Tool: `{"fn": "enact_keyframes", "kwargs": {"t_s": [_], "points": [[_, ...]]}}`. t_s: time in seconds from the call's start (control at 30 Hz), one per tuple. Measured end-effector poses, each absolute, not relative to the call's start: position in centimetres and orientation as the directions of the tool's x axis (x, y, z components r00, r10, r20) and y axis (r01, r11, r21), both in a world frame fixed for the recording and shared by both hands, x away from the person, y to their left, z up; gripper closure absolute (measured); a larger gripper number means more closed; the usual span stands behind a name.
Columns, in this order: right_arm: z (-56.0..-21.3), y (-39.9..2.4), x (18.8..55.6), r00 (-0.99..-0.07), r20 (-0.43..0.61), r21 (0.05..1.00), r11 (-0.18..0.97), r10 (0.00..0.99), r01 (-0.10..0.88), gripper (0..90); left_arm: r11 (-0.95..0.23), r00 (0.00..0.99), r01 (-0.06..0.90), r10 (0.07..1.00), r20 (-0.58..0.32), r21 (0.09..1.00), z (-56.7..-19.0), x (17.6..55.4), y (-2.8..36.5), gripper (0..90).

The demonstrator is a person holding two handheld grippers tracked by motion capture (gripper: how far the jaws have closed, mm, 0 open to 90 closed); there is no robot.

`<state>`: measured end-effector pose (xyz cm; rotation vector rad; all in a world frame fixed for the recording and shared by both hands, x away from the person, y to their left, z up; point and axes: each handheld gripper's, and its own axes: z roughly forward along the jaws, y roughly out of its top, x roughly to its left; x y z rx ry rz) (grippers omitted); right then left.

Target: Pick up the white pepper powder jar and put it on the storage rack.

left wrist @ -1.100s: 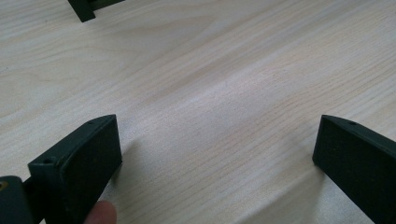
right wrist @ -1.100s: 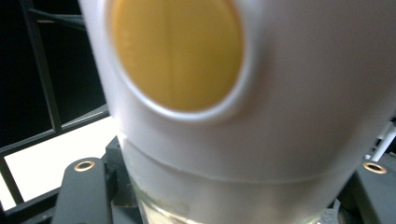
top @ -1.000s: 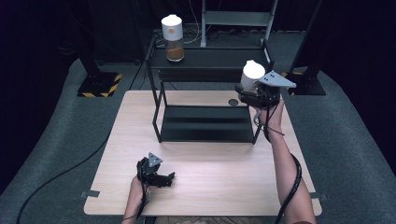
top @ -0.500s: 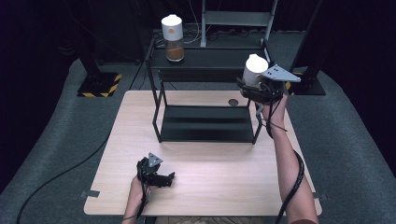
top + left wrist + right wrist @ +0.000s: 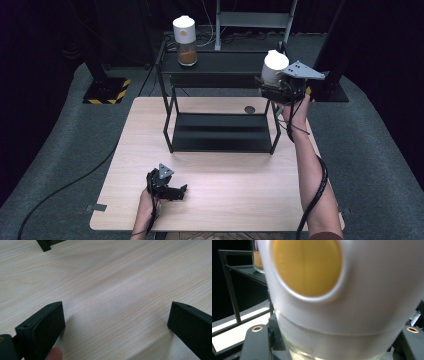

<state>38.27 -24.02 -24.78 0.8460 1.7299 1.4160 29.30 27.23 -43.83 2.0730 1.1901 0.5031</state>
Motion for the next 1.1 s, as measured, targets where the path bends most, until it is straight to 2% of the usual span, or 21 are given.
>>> {"fn": "enact_keyframes", "kwargs": {"t_s": [1.1], "points": [[-20.1, -23.3, 40.7, -0.494, -0.137, 0.984, 0.176, 0.859, 0.034, 30.3, -0.346, 0.506, 0.599, 0.862, -0.006, 0.722, -43.8, 29.3, 27.2, 0.5]]}}
